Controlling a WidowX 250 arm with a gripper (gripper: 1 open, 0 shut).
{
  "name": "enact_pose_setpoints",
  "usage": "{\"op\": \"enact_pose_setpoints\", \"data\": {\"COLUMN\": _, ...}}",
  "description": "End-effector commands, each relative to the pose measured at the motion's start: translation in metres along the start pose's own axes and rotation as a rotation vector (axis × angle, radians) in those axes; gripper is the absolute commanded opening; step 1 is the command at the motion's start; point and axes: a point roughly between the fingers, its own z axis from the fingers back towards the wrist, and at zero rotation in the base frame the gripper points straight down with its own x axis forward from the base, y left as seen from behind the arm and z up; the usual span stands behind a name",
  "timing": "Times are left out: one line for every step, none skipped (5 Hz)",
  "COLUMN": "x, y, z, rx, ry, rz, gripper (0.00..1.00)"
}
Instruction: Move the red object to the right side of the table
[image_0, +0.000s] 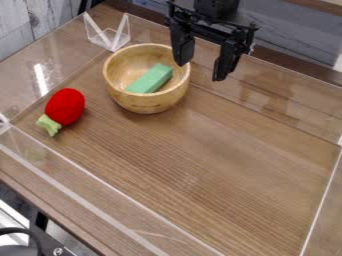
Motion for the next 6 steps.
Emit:
{"op": "enact_pose_setpoints", "data": {"x": -0.009, "y": 0.012, "z": -0.006, "rx": -0.004, "ry": 0.024, "rz": 0.009, "gripper": 1.00}}
{"op": "enact_pose_setpoints", "data": {"x": -0.033, "y": 0.053, "z": -0.005, "rx": -0.010, "ry": 0.014, "rz": 0.090, "gripper": 1.00}}
{"op": "enact_pose_setpoints", "data": {"x": -0.051, "y": 0.102, "z": 0.001, "rx": -0.010, "ry": -0.012, "rz": 0.140, "gripper": 1.00}}
{"op": "enact_pose_setpoints", "data": {"x": -0.069, "y": 0.150, "z": 0.004, "rx": -0.013, "ry": -0.032, "rz": 0.172, "gripper": 1.00}}
{"op": "enact_pose_setpoints", "data": {"x": -0.077, "y": 0.182, "z": 0.001, "rx": -0.029, "ry": -0.034, "rz": 0.227, "gripper": 1.00}}
{"op": "enact_pose_setpoints", "data": {"x": -0.075, "y": 0.201, "z": -0.004, "rx": -0.041, "ry": -0.035, "rz": 0.291, "gripper": 1.00}}
